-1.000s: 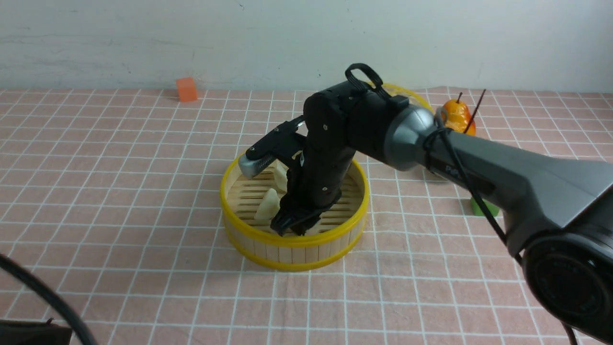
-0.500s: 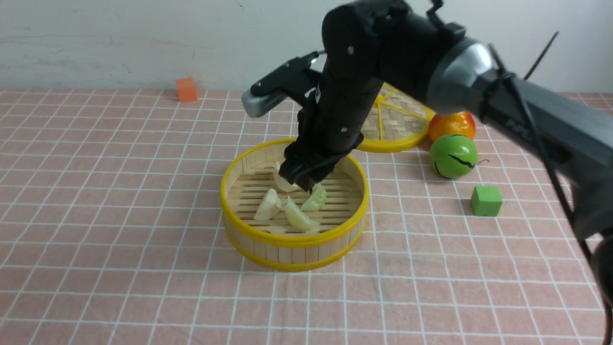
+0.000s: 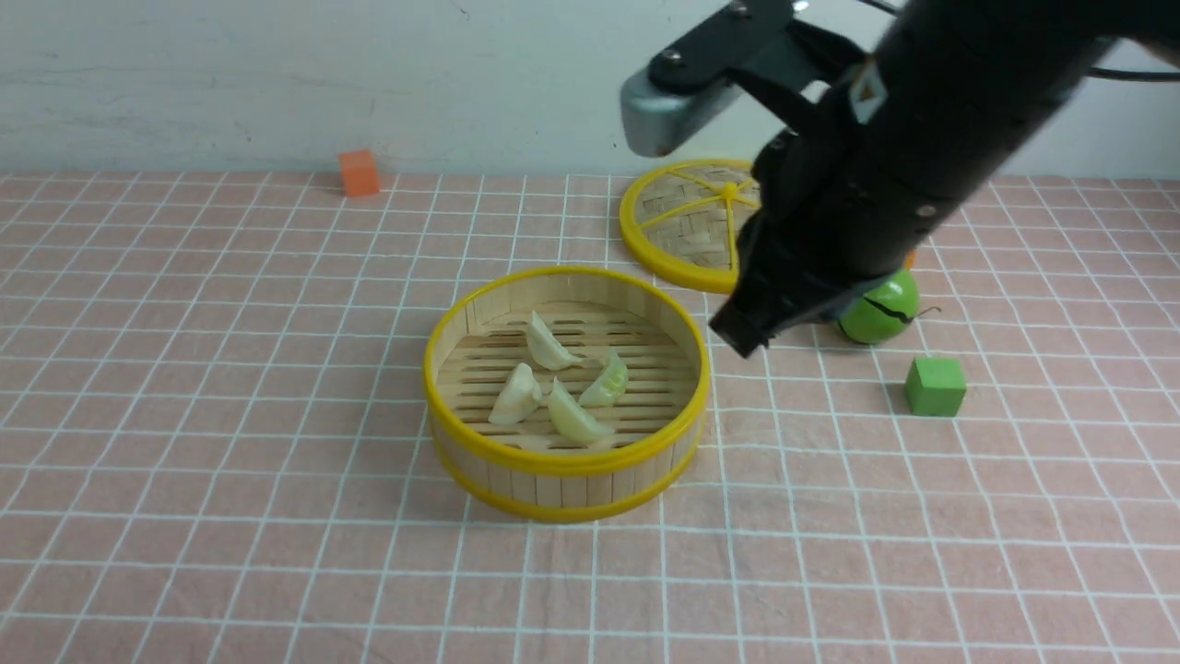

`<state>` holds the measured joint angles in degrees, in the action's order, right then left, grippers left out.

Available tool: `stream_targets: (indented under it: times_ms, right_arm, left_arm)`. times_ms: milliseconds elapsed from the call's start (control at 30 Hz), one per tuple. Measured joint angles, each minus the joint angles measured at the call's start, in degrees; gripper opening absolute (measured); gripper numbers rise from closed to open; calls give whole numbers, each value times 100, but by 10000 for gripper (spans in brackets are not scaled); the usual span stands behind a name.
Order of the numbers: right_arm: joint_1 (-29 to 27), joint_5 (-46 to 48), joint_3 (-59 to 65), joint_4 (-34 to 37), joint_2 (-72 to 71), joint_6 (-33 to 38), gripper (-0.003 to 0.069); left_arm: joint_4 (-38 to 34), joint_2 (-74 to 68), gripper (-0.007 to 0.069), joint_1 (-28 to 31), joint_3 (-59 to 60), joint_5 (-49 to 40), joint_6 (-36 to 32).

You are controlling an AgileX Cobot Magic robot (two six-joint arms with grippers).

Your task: Put the dumplings into the steamer on the table with the pink tablecloth.

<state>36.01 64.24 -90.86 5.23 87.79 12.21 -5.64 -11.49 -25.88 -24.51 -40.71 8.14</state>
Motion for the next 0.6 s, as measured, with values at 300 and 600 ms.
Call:
stream_targets:
  times_ms: [300, 600]
  right_arm:
    - [5, -2392, 2898, 458, -2941, 0, -12]
    - [5, -3292, 4419, 664, -4917, 0, -10]
  left_arm:
    - [0, 0, 74, 0, 0, 0, 0]
    - [0, 0, 85, 0, 0, 0, 0]
